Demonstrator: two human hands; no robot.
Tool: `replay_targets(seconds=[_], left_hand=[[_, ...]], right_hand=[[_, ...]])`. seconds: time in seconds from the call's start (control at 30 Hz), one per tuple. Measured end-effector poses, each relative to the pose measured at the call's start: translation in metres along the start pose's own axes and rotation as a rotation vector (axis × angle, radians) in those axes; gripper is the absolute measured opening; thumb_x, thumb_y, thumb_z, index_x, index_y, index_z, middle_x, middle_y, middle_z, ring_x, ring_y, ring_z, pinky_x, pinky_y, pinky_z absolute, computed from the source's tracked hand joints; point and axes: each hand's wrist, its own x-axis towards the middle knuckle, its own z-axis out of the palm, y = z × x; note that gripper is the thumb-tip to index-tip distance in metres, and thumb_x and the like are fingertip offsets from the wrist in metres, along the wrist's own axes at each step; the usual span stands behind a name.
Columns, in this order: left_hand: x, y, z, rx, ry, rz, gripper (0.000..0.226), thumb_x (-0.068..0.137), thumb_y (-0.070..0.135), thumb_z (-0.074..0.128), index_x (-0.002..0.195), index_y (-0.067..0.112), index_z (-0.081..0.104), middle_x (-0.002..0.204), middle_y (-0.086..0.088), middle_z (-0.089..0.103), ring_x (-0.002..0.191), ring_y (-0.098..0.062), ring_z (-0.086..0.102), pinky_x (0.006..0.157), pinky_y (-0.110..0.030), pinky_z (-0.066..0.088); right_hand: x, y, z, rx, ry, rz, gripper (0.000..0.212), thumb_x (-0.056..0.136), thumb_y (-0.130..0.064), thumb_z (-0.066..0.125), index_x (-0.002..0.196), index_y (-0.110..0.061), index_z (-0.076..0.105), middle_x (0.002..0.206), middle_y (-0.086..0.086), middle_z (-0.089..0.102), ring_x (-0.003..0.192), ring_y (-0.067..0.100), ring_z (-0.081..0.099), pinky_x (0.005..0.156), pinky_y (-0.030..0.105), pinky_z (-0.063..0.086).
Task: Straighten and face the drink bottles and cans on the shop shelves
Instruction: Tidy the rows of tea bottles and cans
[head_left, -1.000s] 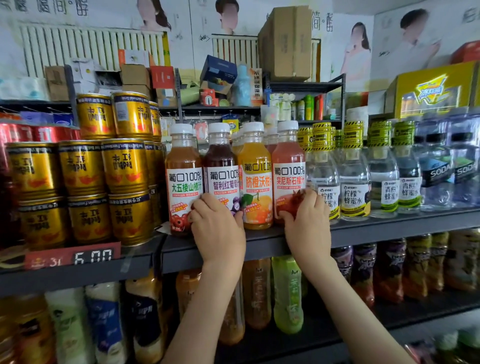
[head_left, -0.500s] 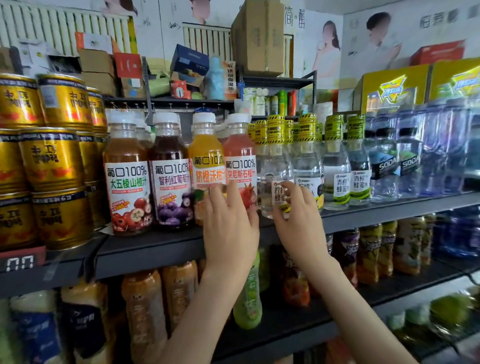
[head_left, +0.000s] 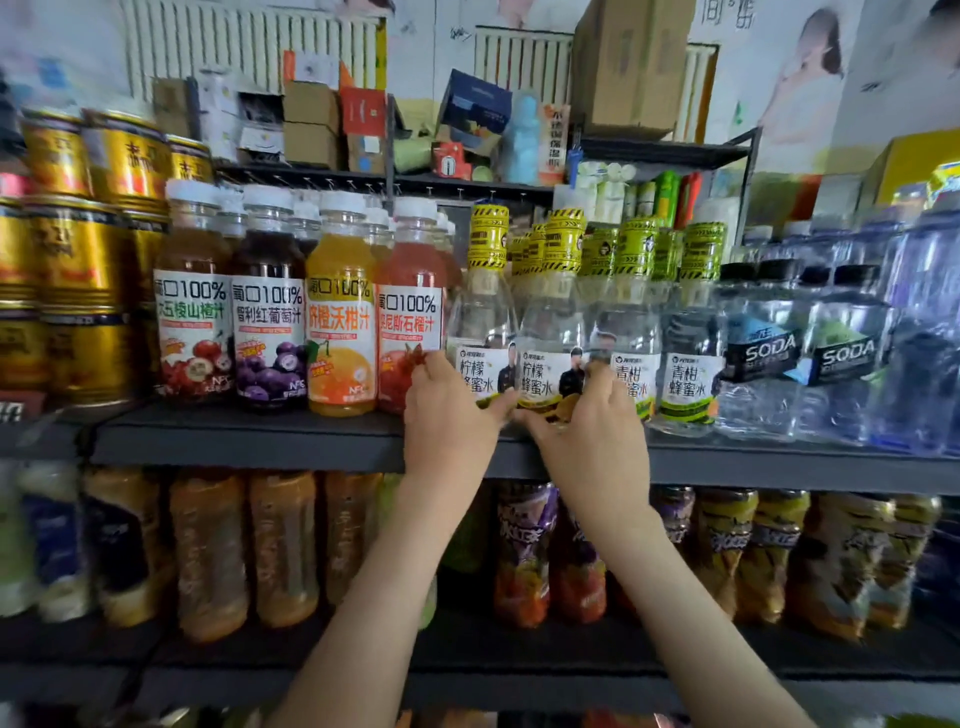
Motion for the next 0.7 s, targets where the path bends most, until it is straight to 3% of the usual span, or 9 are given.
replay_targets(seconds=[0.2,0.47,0.6,0.7], left_hand=[[-0.003,0.004,0.002,0.045,0.005,-0.019,0.083,0.083,0.046,0.067,0.142,0.001,0.030,0.135,-0.014,0.039,0.123,-0.029,0.042,0.097,-0.032,0.036],[-0.004,0.001,-0.005,0.086,-0.011,0.002,0.079,0.087,0.045,0.062,0.145,0.004,0.026,0.137,-0.012,0.034,0.123,-0.029,0.042,0.097,-0.032,0.037],[-0.014,0.005,0.001,0.099,0.114,0.038,0.076,0.087,0.039,0.064,0.143,0.004,0.026,0.136,-0.014,0.036,0.125,-0.031,0.040,0.099,-0.035,0.037],[-0.024,0.012,0.011,0.083,0.239,0.121,0.073,0.085,0.028,0.069,0.140,0.001,0.029,0.136,-0.018,0.035,0.126,-0.034,0.034,0.103,-0.038,0.033]], right_hand=[[0.000,-0.002,0.003,-0.173,0.055,-0.036,0.062,0.056,-0.036,0.089,0.092,0.000,0.053,0.084,0.015,0.058,0.079,0.034,0.057,0.066,0.039,0.048],[0.001,-0.008,0.008,-0.155,-0.009,0.022,0.069,0.060,-0.032,0.087,0.112,0.003,0.056,0.094,0.016,0.061,0.087,0.034,0.059,0.069,0.039,0.048],[0.003,0.008,-0.003,-0.043,0.096,-0.065,0.049,0.072,-0.019,0.077,0.111,0.002,0.056,0.090,0.015,0.059,0.084,0.036,0.057,0.069,0.040,0.047],[0.001,0.031,-0.012,-0.053,0.142,0.018,0.049,0.077,-0.021,0.075,0.114,0.003,0.054,0.095,0.017,0.058,0.088,0.038,0.056,0.073,0.043,0.047]])
